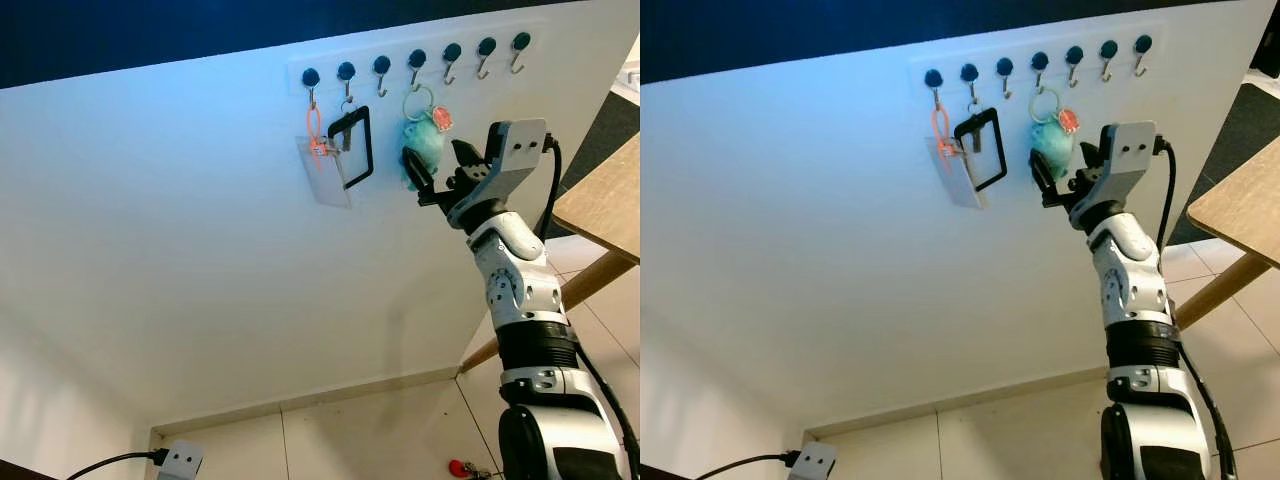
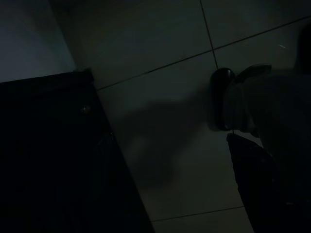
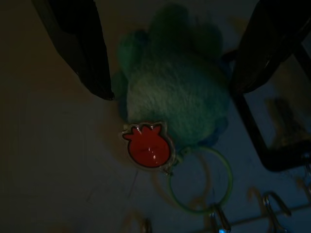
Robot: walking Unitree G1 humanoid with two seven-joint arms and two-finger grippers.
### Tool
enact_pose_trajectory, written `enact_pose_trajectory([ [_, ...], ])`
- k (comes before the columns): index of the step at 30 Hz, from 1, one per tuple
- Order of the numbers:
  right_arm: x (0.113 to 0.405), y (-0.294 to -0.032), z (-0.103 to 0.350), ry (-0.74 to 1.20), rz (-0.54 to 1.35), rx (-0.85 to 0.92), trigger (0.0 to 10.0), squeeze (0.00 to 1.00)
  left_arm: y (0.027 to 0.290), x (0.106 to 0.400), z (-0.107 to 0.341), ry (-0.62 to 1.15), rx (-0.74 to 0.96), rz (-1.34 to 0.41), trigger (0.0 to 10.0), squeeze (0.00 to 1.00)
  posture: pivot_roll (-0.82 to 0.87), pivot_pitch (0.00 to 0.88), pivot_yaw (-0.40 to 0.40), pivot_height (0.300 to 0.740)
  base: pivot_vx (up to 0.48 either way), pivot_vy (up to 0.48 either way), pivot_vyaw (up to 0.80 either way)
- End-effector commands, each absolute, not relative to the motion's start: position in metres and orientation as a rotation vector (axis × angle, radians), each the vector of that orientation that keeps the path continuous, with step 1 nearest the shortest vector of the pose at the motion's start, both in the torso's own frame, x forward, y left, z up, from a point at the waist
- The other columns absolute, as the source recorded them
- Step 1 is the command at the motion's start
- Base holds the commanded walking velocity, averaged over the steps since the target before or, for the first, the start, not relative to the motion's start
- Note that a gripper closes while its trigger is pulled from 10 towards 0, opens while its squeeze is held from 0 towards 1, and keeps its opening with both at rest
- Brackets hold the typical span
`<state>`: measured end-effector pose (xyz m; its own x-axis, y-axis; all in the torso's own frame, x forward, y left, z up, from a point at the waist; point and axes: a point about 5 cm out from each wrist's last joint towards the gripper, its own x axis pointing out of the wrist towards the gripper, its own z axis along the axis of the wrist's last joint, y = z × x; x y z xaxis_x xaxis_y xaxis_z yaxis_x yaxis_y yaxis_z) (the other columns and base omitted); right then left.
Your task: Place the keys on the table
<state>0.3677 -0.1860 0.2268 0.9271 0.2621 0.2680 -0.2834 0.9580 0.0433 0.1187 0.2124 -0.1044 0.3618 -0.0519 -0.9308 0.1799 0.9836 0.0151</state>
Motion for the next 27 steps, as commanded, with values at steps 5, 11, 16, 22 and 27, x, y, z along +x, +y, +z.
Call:
enact_pose_trajectory([
  [5, 0.375, -0.179, 0.231, -0.227, 0.272, 0.001, 10.0, 0.00, 0.212, 0.113, -0.106, 1.209, 0.129, -0.160, 10.0, 0.00, -0.11, 0.052, 0.091, 0.740, 0.000, 0.000, 0.00],
  [11, 0.381, -0.177, 0.240, -0.221, 0.257, -0.072, 10.0, 0.00, 0.212, 0.110, -0.107, 1.216, 0.130, -0.161, 10.0, 0.00, -0.10, 0.061, 0.092, 0.740, 0.000, 0.000, 0.00],
  [16, 0.382, -0.175, 0.245, -0.231, 0.268, -0.077, 10.0, 0.00, 0.211, 0.110, -0.107, 1.215, 0.128, -0.161, 10.0, 0.00, -0.10, 0.061, 0.092, 0.740, 0.000, 0.000, 0.00],
  [22, 0.383, -0.176, 0.246, -0.224, 0.250, -0.095, 10.0, 0.00, 0.212, 0.109, -0.107, 1.215, 0.127, -0.155, 10.0, 0.00, -0.10, 0.058, 0.089, 0.740, 0.000, 0.000, 0.00],
  [27, 0.384, -0.178, 0.247, -0.216, 0.232, -0.098, 6.8, 0.00, 0.213, 0.109, -0.107, 1.215, 0.132, -0.157, 10.0, 0.00, -0.10, 0.057, 0.090, 0.740, 0.000, 0.000, 0.00],
])
